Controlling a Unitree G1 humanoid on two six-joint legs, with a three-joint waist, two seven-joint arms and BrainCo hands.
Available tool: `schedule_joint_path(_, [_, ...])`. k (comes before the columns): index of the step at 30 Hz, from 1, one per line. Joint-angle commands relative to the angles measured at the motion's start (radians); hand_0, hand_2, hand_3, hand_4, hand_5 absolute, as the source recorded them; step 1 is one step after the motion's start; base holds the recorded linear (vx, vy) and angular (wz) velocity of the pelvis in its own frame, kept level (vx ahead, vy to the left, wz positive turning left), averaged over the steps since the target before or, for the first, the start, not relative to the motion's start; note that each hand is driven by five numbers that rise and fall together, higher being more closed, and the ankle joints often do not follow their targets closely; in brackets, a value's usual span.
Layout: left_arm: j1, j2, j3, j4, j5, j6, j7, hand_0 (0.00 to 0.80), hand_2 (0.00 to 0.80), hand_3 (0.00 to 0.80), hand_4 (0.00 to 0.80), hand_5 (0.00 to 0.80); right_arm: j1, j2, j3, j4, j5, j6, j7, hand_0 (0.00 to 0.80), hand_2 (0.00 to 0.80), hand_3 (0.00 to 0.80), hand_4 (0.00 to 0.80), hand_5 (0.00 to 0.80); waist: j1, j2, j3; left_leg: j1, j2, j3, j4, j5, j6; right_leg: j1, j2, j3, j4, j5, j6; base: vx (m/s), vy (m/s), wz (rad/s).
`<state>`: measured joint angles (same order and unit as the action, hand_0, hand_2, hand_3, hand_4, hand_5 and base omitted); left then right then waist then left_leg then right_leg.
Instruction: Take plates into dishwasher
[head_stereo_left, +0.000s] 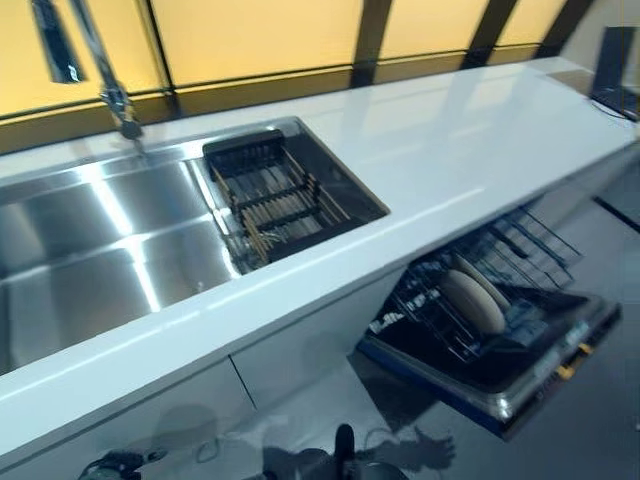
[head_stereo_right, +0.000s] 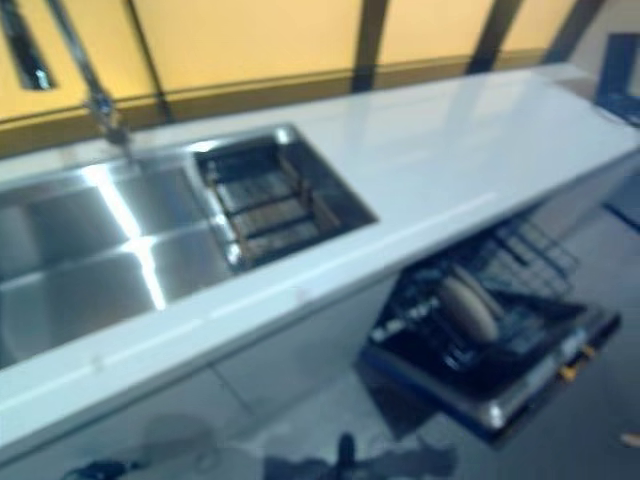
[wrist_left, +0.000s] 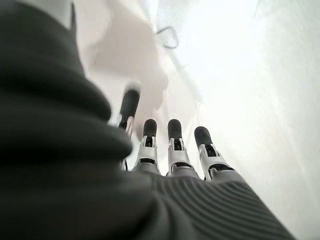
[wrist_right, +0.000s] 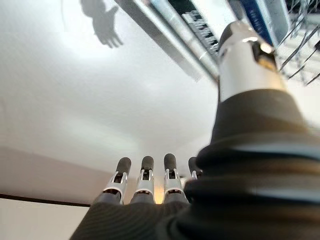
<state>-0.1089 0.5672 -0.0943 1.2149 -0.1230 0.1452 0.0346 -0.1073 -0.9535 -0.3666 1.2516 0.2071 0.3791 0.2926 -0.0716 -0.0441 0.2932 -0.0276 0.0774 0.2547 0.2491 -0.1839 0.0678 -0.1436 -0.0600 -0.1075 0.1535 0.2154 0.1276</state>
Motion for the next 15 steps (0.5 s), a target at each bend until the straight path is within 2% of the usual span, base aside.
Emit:
schedule_joint_path(1, [0.017, 0.059, 0.038, 0.004, 0.007, 0.028, -0.023, 0.0, 0.0, 0.0, 0.0, 0.0, 0.027, 0.005, 0.068, -0.065, -0.031, -0.001, -0.033, 0.0, 0.0, 0.0, 0.0, 0.0, 0.031, 0.037, -0.083, 0.066, -0.065, -0.056, -0.081, -0.047, 0.067, 0.069, -0.093, -0.026, 0.19, -0.201, -0.074, -0.244, -0.206, -0.22])
schedule_joint_path(3, [0.025, 0.054, 0.056, 0.035, 0.008, 0.03, -0.029, 0.0, 0.0, 0.0, 0.0, 0.0, 0.018, 0.059, 0.096, -0.031, -0.076, -0.031, -0.073, 0.0, 0.0, 0.0, 0.0, 0.0, 0.064, 0.021, -0.126, 0.029, -0.067, -0.085, -0.073, -0.06, 0.071, 0.175, -0.157, -0.041, 0.18, -0.138, -0.062, -0.229, -0.357, -0.28])
schedule_joint_path(6, [0.017, 0.066, 0.067, 0.032, -0.003, 0.063, -0.038, 0.0, 0.0, 0.0, 0.0, 0.0, -0.024, 0.1, 0.144, -0.018, -0.023, 0.003, -0.072, 0.0, 0.0, 0.0, 0.0, 0.0, 0.09, -0.003, -0.136, -0.011, -0.034, -0.089, -0.048, -0.057, 0.058, 0.226, -0.184, -0.053, 0.059, -0.124, -0.051, -0.312, -0.515, -0.43])
schedule_joint_path(7, [0.009, 0.07, 0.078, 0.031, -0.018, 0.062, -0.024, 0.0, 0.0, 0.0, 0.0, 0.0, -0.053, 0.124, 0.171, -0.012, -0.017, 0.014, -0.066, 0.0, 0.0, 0.0, 0.0, 0.0, 0.1, -0.022, -0.119, -0.055, 0.009, -0.082, 0.001, -0.065, 0.037, 0.211, -0.156, -0.045, 0.013, -0.182, -0.042, -0.387, -0.661, -0.85])
schedule_joint_path(8, [0.008, 0.069, 0.089, 0.029, -0.02, 0.062, -0.015, 0.0, 0.0, 0.0, 0.0, 0.0, -0.067, 0.137, 0.185, -0.009, -0.009, 0.012, -0.077, 0.0, 0.0, 0.0, 0.0, 0.0, 0.112, -0.034, -0.107, -0.077, 0.039, -0.074, 0.039, -0.067, 0.022, 0.202, -0.146, -0.065, 0.005, -0.21, -0.038, -0.341, -0.613, -1.06])
schedule_joint_path(9, [0.008, 0.069, 0.092, 0.027, -0.021, 0.063, -0.013, 0.0, 0.0, 0.0, 0.0, 0.0, -0.07, 0.139, 0.189, -0.009, -0.006, 0.012, -0.078, 0.0, 0.0, 0.0, 0.0, 0.0, 0.113, -0.035, -0.105, -0.08, 0.044, -0.073, 0.042, -0.064, 0.018, 0.201, -0.145, -0.07, 0.006, -0.216, -0.039, -0.282, -0.509, -0.86])
schedule_joint_path(10, [0.003, 0.069, 0.095, 0.008, -0.039, 0.068, -0.001, 0.0, 0.0, 0.0, 0.0, 0.0, -0.083, 0.145, 0.204, -0.024, 0.041, 0.021, -0.09, 0.0, 0.0, 0.0, 0.0, 0.0, 0.117, -0.042, -0.089, -0.116, 0.069, -0.088, 0.075, -0.055, -0.003, 0.195, -0.126, -0.075, 0.011, -0.279, -0.044, -0.271, -0.409, -0.36])
schedule_joint_path(12, [-0.015, 0.048, 0.078, -0.041, -0.065, 0.079, 0.002, 0.0, 0.0, 0.0, 0.0, 0.0, -0.09, 0.161, 0.201, -0.06, 0.123, 0.019, -0.129, 0.0, 0.0, 0.0, 0.0, 0.0, 0.113, -0.044, -0.064, -0.15, 0.087, -0.098, 0.06, 0.0, -0.04, 0.198, -0.103, -0.091, -0.011, -0.319, -0.052, -0.39, -0.49, 0.04])
schedule_joint_path(15, [-0.013, -0.027, 0.048, -0.068, -0.068, 0.036, 0.008, 0.0, 0.0, 0.0, 0.0, 0.0, -0.083, 0.176, 0.165, -0.092, 0.223, -0.006, -0.169, 0.0, 0.0, 0.0, 0.0, 0.0, 0.095, -0.025, -0.05, -0.133, 0.069, -0.098, -0.051, 0.082, -0.067, 0.21, -0.086, -0.091, -0.065, -0.314, -0.052, -0.249, -0.209, 0.11])
